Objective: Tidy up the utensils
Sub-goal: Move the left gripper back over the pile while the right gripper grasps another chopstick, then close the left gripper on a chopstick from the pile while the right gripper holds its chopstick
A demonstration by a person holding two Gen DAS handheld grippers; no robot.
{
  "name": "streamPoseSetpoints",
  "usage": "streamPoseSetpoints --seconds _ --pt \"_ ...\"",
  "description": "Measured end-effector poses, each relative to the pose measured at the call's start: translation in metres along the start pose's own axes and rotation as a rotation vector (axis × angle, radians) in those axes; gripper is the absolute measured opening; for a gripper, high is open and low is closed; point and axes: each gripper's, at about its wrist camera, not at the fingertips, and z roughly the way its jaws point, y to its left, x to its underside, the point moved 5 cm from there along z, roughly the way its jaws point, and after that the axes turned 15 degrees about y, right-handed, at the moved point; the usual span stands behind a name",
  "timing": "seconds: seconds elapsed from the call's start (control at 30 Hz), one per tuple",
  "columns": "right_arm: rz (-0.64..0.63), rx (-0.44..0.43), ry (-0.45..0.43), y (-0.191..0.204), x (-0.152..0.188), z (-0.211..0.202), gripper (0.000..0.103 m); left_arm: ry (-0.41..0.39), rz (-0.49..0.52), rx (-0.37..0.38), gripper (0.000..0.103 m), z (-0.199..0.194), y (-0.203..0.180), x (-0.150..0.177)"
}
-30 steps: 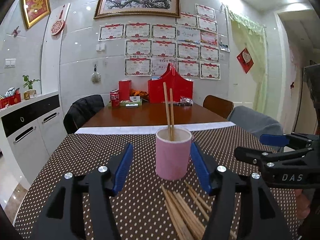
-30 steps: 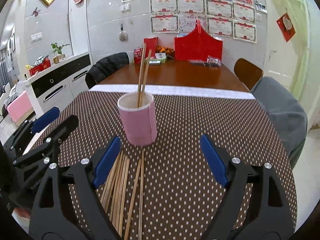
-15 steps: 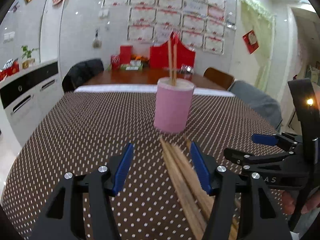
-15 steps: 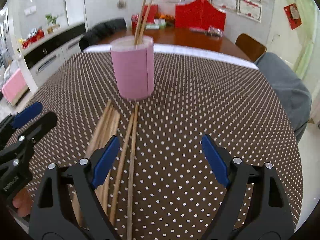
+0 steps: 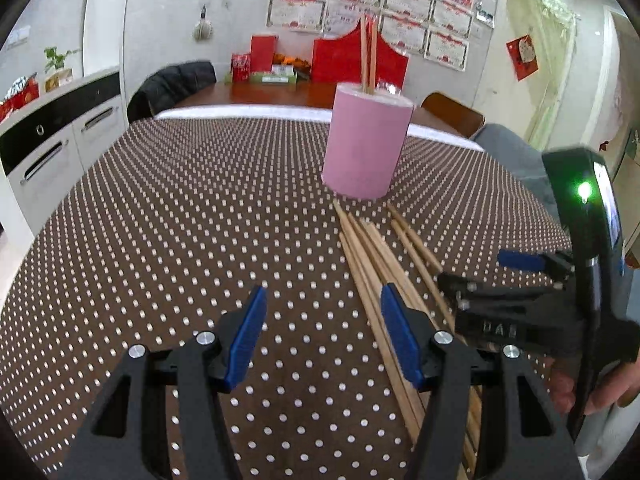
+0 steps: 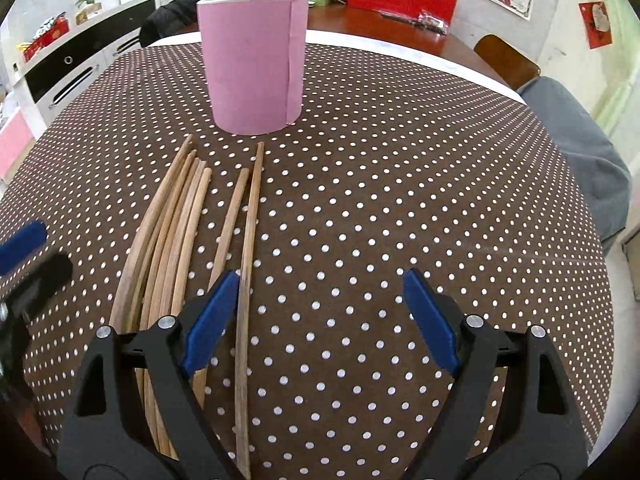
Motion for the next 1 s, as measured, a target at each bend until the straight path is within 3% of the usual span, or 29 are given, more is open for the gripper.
streamPoseSetpoints --seconds 0.03,0.1,0.13,0.17,0.2,0.37,0.67,0.83,1.0 --pt "-0.002 0.006 -0.005 0.0 -0.002 0.001 0.078 0.02 -0.005 0.004 0.059 0.003 0.0 0.002" --pt "-0.027 -0.031 -0.027 0.004 -0.007 0.001 0.057 0.059 -0.016 0.009 0.059 0.009 0.001 0.005" --pt "-0.033 -0.087 -0.03 0.006 -0.008 0.001 0.043 0.073 -0.02 0.008 0.059 0.011 0.002 0.006" --pt "-0.033 -0.099 -0.032 0.007 -0.008 0.0 0.021 0.083 -0.021 0.003 0.059 0.013 0.002 0.007" --pt "-0.044 -0.088 -0.043 0.009 -0.008 -0.001 0.014 0.09 -0.021 -0.003 0.059 0.014 0.001 0.008" --pt "-0.035 -0.133 -0.051 0.006 0.0 -0.003 0.007 0.12 -0.003 0.002 0.059 0.017 -0.006 0.009" --pt "0.012 -0.208 -0.047 -0.001 0.032 -0.016 0.007 0.149 0.004 -0.097 0.062 0.027 -0.015 0.002" --pt "0.03 -0.224 -0.06 -0.003 0.037 -0.019 0.007 0.17 -0.014 -0.092 0.063 0.032 -0.021 -0.008" --pt "0.042 -0.245 -0.058 -0.002 0.033 -0.017 0.007 0.204 -0.042 -0.124 0.07 0.036 -0.019 -0.016"
